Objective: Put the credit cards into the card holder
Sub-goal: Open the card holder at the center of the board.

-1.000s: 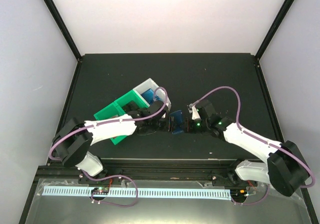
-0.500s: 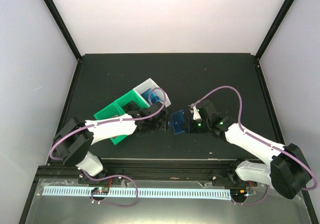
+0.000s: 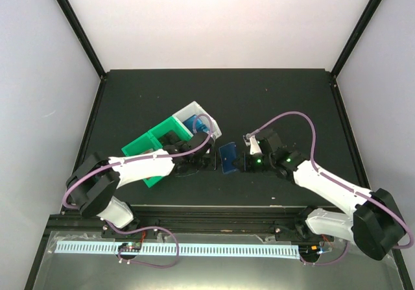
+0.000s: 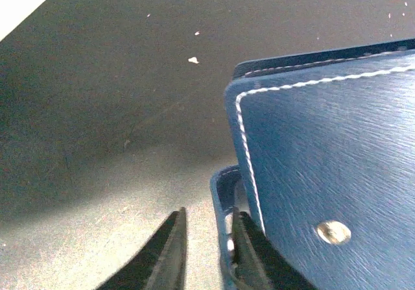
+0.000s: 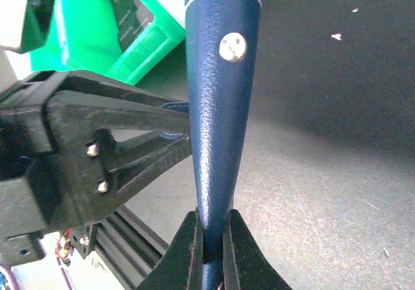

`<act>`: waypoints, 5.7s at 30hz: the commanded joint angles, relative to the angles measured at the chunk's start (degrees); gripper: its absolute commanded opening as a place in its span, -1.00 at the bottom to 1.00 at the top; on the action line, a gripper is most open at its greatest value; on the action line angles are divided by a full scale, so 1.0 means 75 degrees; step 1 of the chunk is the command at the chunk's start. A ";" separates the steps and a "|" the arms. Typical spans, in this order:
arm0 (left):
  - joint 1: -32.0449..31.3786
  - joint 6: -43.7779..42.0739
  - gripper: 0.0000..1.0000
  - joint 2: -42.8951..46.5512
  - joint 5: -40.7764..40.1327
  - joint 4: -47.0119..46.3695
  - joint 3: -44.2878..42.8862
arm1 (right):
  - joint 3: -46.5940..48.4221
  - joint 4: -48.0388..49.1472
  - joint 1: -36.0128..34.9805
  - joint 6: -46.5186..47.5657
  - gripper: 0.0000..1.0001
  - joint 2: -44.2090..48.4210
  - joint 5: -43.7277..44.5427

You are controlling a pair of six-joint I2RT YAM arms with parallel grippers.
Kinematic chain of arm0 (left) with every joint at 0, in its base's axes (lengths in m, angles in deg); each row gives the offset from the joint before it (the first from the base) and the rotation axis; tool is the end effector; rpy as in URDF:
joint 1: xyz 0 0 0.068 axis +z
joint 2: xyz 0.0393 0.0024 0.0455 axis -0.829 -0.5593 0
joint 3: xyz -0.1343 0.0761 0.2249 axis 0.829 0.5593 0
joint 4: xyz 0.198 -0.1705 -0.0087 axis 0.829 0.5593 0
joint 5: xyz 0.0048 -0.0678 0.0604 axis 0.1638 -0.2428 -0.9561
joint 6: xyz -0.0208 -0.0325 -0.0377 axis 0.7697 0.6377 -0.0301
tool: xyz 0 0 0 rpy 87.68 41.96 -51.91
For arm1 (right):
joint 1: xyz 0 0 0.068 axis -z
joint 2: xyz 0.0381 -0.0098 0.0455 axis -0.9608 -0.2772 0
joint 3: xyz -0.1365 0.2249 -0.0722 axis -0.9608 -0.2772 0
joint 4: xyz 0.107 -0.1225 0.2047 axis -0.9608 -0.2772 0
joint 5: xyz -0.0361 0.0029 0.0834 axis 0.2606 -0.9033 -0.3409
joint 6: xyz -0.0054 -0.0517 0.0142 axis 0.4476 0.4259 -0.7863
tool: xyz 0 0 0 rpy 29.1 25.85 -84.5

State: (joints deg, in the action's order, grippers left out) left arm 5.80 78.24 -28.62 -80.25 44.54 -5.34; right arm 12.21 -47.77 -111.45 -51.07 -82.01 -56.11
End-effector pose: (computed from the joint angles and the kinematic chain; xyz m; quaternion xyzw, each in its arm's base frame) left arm 0.1926 -0.2349 0.1846 0.0361 0.9409 -0.2728 0.1976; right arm 0.1726 0.1502 0.2085 -0.0549 0.9147 0.3661 0.1623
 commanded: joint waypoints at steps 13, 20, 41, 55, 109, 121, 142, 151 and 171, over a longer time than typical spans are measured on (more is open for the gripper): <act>0.0060 -0.0136 -0.97 0.0584 0.0502 -0.0481 0.0612 | -0.0195 -0.0415 -0.0041 0.0270 -0.42 -0.0466 0.0758; 0.0059 -0.0307 -0.97 0.0661 0.1425 -0.0933 0.0870 | -0.0055 -0.0641 -0.0035 0.0517 0.16 -0.0934 0.0942; 0.0060 -0.0629 -0.97 0.0754 0.1878 -0.0917 0.0748 | 0.0712 -0.1535 -0.0667 0.0832 0.39 -0.1513 0.2256; 0.0052 -0.0723 -0.97 0.0781 0.1511 -0.0550 0.0819 | 0.0818 -0.2359 -0.0675 0.0495 0.28 -0.1535 0.4484; 0.0060 -0.0934 -0.97 0.0535 0.1989 -0.0498 0.0475 | 0.1191 -0.1460 -0.0671 0.2199 -0.98 -0.2196 0.0961; 0.0057 -0.0811 -0.97 0.0450 0.1776 -0.0461 0.0647 | 0.1381 -0.1578 -0.0695 0.1912 -0.45 -0.2727 0.2797; 0.0059 -0.0392 0.01 0.1740 0.0223 -0.0040 0.1050 | 0.2391 -0.2858 -0.1078 0.2146 0.16 -0.3887 0.3743; 0.0060 -0.0509 0.01 0.2782 0.0314 -0.0386 0.1623 | 0.2712 -0.2862 -0.1159 0.1679 0.17 -0.3792 0.3787; 0.0060 -0.0684 -0.63 -0.0454 0.1348 -0.2804 0.0564 | 0.2375 -0.1571 -0.1145 0.0485 -0.10 -0.2885 0.4948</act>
State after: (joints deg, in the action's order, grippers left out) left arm 6.06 74.11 -28.88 -71.51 28.56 3.38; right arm 29.96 -61.76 -119.82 -46.50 -103.34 -24.28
